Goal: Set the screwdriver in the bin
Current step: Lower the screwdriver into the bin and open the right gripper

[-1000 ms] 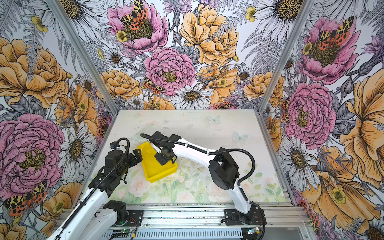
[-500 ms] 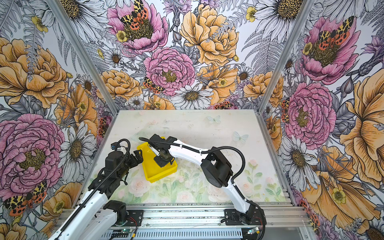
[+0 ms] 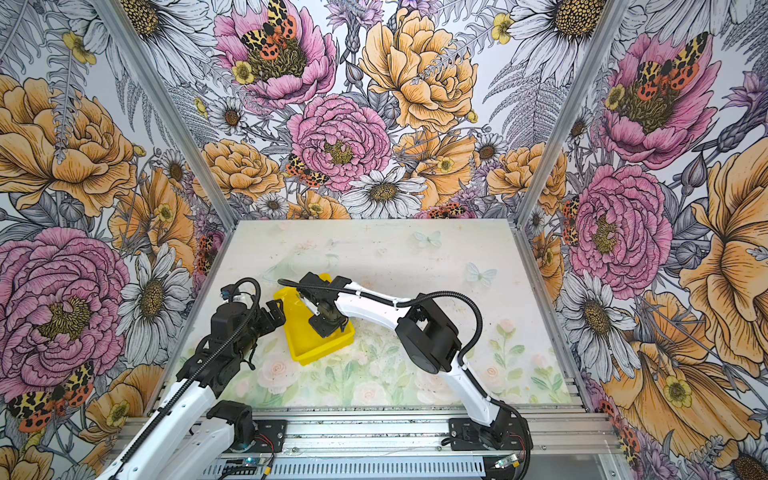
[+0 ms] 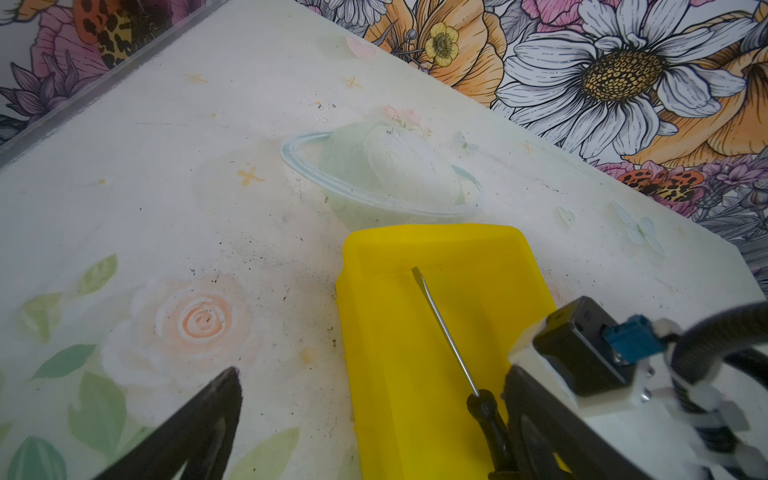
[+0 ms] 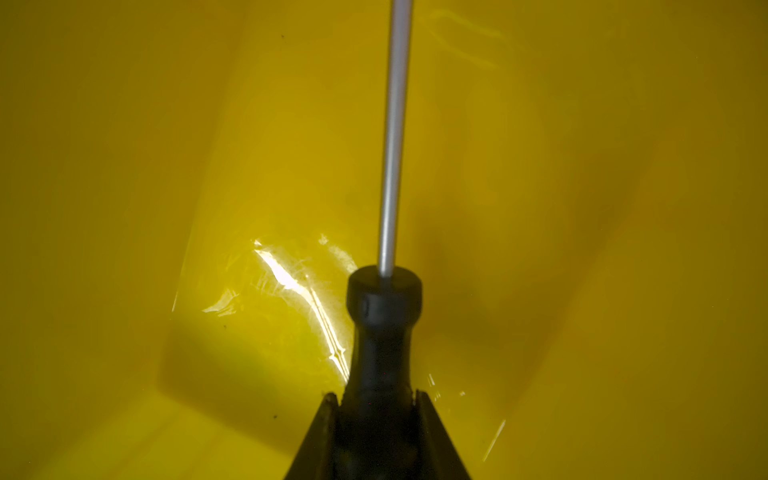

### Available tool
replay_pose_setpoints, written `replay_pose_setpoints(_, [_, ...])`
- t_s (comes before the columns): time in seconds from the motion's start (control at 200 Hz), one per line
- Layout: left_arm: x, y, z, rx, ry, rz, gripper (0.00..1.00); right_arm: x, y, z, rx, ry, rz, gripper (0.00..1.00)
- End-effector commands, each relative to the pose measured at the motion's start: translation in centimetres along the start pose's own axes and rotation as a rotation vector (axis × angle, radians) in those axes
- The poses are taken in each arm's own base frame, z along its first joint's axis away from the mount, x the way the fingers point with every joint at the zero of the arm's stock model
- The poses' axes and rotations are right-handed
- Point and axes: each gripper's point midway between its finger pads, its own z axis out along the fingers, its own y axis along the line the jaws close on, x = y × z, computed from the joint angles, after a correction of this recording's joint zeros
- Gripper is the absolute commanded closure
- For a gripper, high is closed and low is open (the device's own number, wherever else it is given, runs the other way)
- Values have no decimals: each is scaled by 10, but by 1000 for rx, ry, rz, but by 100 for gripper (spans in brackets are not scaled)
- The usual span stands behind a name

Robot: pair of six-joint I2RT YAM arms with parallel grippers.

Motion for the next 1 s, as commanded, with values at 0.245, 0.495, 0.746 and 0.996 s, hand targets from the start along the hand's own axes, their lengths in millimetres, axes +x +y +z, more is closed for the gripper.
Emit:
replay_pose_setpoints(0.245, [0,4,-1,-21,-12,13,1,-14,-5,2,-1,-40,1,84])
replay_pose_setpoints(0.495, [0,4,1,-24,-7,19,1,-16,-5,0,0,-48,2,74])
replay_pose_setpoints(0.746, [-2,4,2,-25,-9,27,2,-20,-5,-3,8,-62,0,64])
replay_pose_setpoints(0.996, [-5,3,4,-25,-13,31,1,-29,-5,-16,14,-95,-2,63])
